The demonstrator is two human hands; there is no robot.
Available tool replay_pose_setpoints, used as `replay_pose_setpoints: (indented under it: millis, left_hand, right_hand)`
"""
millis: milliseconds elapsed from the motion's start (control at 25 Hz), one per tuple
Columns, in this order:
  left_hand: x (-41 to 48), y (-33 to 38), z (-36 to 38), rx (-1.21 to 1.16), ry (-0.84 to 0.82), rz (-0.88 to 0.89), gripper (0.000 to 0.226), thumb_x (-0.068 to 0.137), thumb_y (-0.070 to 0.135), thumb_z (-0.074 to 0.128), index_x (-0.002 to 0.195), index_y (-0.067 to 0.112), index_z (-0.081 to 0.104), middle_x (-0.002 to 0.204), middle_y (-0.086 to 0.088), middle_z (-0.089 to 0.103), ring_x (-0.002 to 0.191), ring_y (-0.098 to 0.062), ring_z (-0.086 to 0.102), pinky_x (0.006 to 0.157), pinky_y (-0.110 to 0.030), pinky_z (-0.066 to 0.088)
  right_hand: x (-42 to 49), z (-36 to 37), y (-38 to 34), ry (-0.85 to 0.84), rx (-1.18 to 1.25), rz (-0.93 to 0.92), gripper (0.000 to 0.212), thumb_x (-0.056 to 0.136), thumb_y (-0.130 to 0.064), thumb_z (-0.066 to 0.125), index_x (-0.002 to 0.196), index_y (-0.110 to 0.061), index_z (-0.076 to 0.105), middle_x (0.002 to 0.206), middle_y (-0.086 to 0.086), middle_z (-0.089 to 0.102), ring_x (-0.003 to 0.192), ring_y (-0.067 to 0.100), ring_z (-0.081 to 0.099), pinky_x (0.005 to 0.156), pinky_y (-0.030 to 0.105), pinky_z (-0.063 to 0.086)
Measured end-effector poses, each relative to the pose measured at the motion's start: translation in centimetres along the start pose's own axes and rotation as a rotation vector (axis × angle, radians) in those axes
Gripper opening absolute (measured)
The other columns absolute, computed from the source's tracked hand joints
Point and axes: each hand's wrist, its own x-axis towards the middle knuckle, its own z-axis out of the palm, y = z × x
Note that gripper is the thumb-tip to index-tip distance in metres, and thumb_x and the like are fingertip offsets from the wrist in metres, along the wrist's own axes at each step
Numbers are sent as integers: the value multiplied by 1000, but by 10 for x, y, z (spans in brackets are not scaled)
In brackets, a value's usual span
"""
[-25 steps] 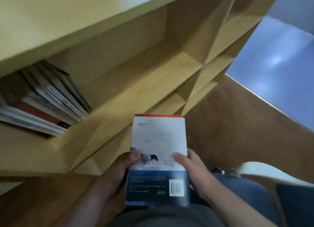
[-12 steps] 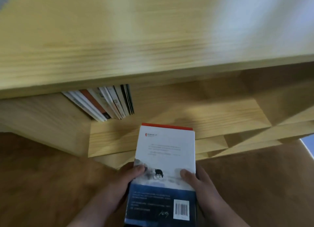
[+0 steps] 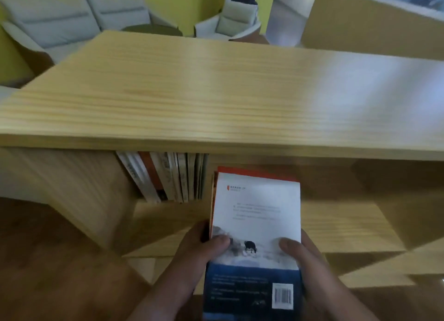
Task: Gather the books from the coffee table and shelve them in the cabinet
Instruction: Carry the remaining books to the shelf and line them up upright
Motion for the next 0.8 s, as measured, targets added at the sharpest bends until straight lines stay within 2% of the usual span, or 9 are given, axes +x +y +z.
replay_pose_setpoints:
  millis: [80, 160, 240, 360, 400, 480, 600, 680, 800]
  left_hand:
    - [19, 1, 10, 34, 53, 86, 64, 58, 36, 86, 117, 27, 64, 106, 9, 78, 102, -16, 73, 94, -42, 54]
    - [45, -3, 21, 52, 115, 170, 62, 59, 23, 84, 117, 22, 64, 107, -3, 77, 105, -25, 72, 97, -51, 54]
    - [70, -8, 31, 36, 179, 239, 58, 60, 4, 83, 114, 15, 64, 99, -9, 78, 98, -27, 74, 83, -43, 60]
    - [98, -20, 41, -27, 237, 326, 51, 64, -10, 81, 105, 13, 61, 75, 0, 79, 69, -11, 75, 53, -20, 56]
    - [104, -25, 45, -35, 259, 359, 51, 64, -10, 81, 103, 14, 60, 72, 5, 78, 67, -9, 75, 52, -19, 55]
    - [115, -33, 45, -1, 299, 447, 54, 54, 5, 79, 103, 15, 60, 75, 11, 78, 78, -14, 74, 64, -27, 55]
    - [131, -43, 35, 5, 369, 592, 51, 58, 4, 81, 102, 18, 61, 79, 5, 79, 83, -23, 73, 71, -37, 53]
    - [140, -46, 28, 23, 403, 685, 54, 51, 18, 82, 102, 19, 64, 84, 3, 79, 81, -24, 75, 73, -42, 56]
    - [141, -57, 26, 67, 458, 821, 59, 43, 42, 76, 98, 25, 65, 92, 1, 79, 89, -28, 74, 79, -49, 57]
  right_hand:
    - [29, -14, -12, -62, -18, -29, 66, 65, -21, 72, 129, -27, 58, 115, 4, 77, 109, 33, 72, 95, 54, 54]
    - [64, -29, -24, -109, -51, -63, 63, 65, -18, 68, 127, -26, 58, 113, 7, 78, 104, 33, 74, 86, 47, 57]
    - [94, -43, -29, -126, -75, -97, 62, 61, -18, 69, 122, -20, 59, 105, 11, 79, 95, 33, 76, 78, 44, 56]
    - [127, -57, -28, -173, -65, -137, 57, 59, -12, 75, 115, -14, 64, 91, 9, 81, 84, 30, 78, 73, 41, 56]
    - [135, -60, -26, -201, -78, -143, 61, 58, -10, 80, 117, -10, 65, 91, 10, 81, 85, 31, 77, 75, 42, 56]
    - [156, -64, -21, -257, -88, -183, 69, 57, -8, 79, 124, -8, 62, 91, 10, 81, 85, 32, 78, 74, 42, 58]
    - [178, -54, -16, -340, -32, -252, 70, 56, -1, 76, 124, -10, 61, 91, 11, 81, 79, 28, 79, 61, 35, 61]
    - [190, -44, -15, -396, 1, -288, 67, 59, -5, 76, 125, -9, 61, 91, 12, 80, 73, 27, 78, 56, 31, 60]
    - [201, -35, -7, -458, 39, -349, 65, 64, -16, 71, 129, -11, 63, 107, 18, 78, 89, 35, 76, 75, 43, 62]
